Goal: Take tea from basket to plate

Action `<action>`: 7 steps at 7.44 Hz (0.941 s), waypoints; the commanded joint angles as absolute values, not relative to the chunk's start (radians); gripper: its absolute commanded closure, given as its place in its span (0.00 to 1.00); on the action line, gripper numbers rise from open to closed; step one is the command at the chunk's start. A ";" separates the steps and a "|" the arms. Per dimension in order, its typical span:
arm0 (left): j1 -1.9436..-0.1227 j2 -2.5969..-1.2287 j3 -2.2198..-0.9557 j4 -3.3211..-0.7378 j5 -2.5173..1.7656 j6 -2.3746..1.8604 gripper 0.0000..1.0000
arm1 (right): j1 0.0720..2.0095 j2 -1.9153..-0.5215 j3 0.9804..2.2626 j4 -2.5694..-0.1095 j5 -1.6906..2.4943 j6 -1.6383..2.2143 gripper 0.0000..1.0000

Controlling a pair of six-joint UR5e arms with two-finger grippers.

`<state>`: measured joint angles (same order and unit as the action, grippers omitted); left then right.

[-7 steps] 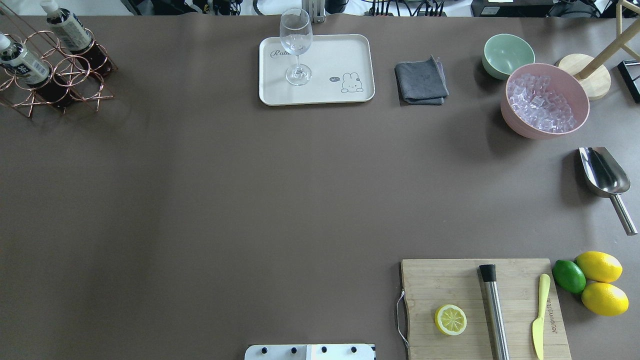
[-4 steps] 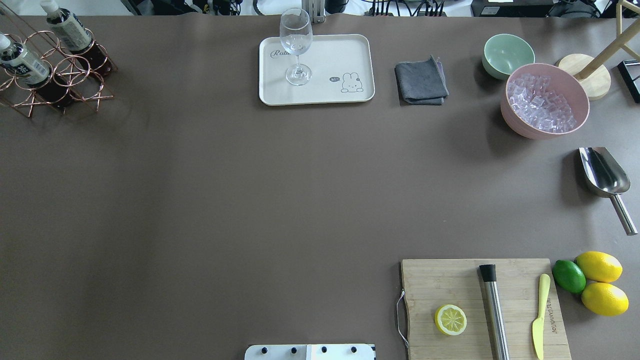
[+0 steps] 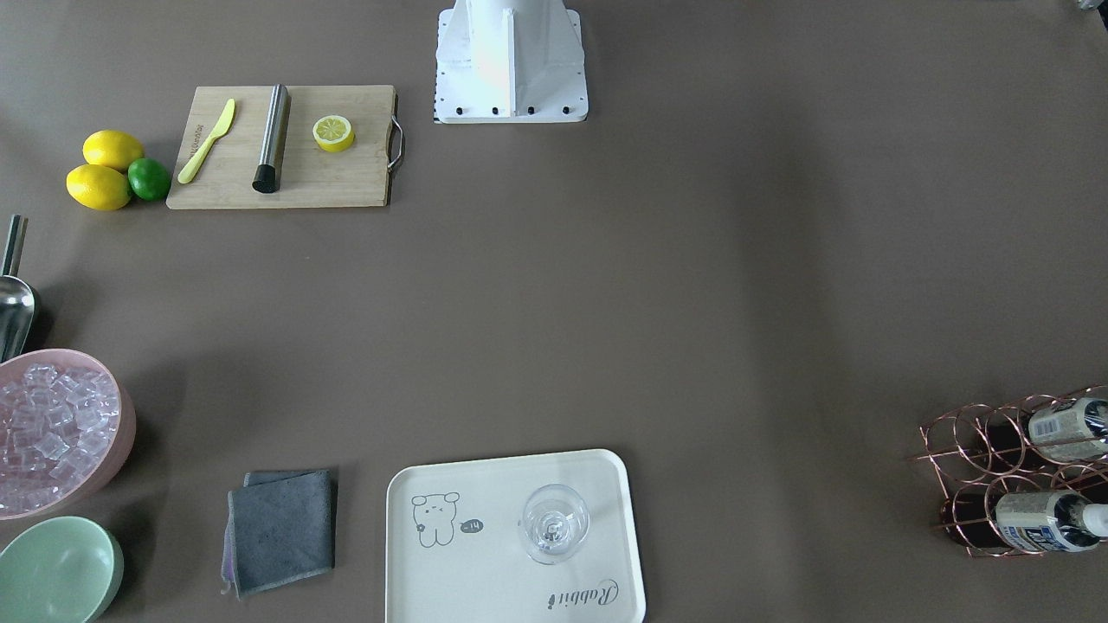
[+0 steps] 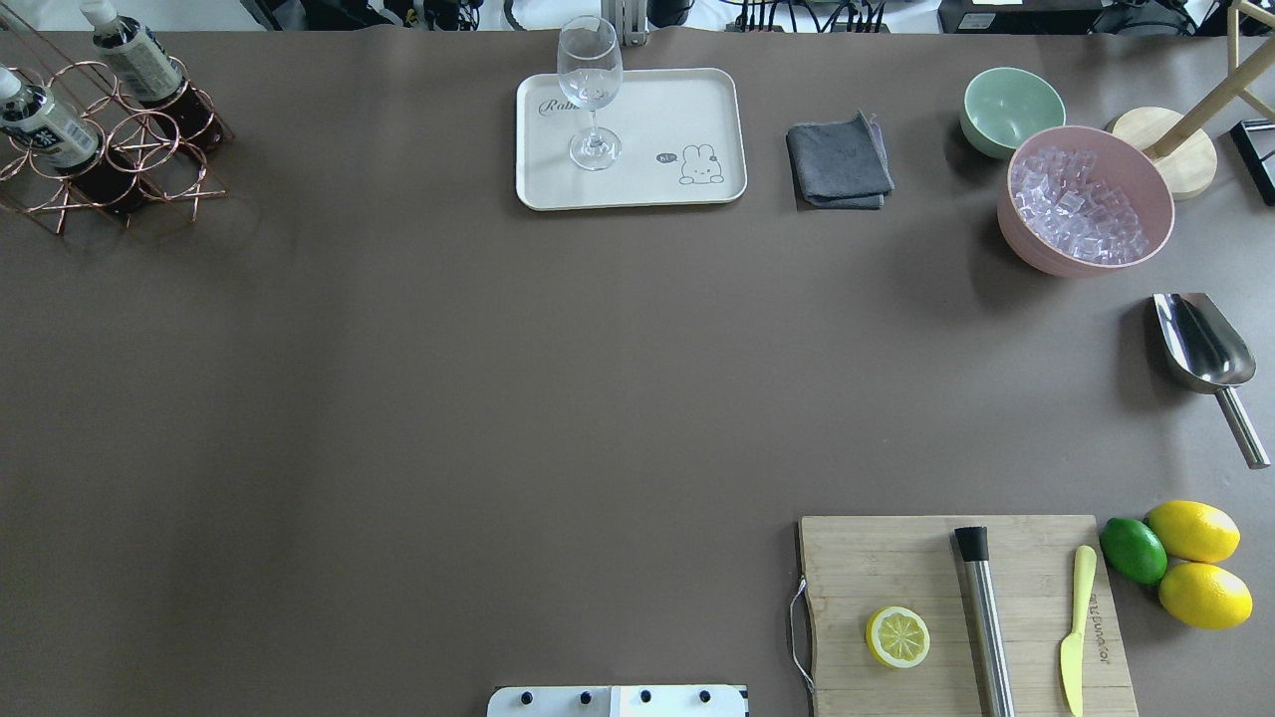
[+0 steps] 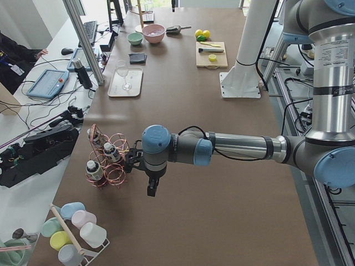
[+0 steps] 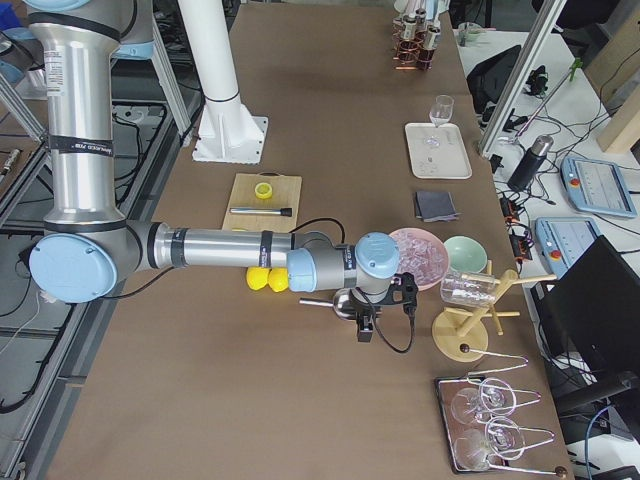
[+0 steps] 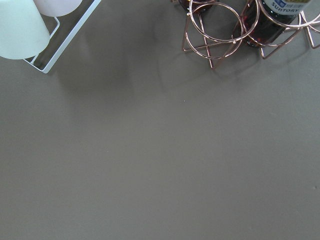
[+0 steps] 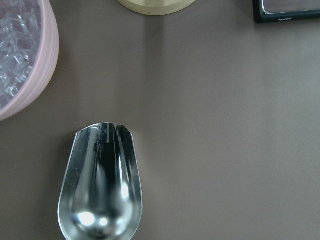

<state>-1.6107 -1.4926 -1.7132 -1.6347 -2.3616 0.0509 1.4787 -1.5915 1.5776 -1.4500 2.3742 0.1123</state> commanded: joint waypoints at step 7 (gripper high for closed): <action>-1.617 -1.639 -1.703 -1.689 -2.359 0.401 0.03 | 1.477 -1.554 1.589 -1.443 2.382 0.178 0.00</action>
<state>-1.6051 -1.5290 -1.7717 -1.7001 -2.3564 0.1097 1.4783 -1.5844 1.5867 -1.4451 2.3762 0.1255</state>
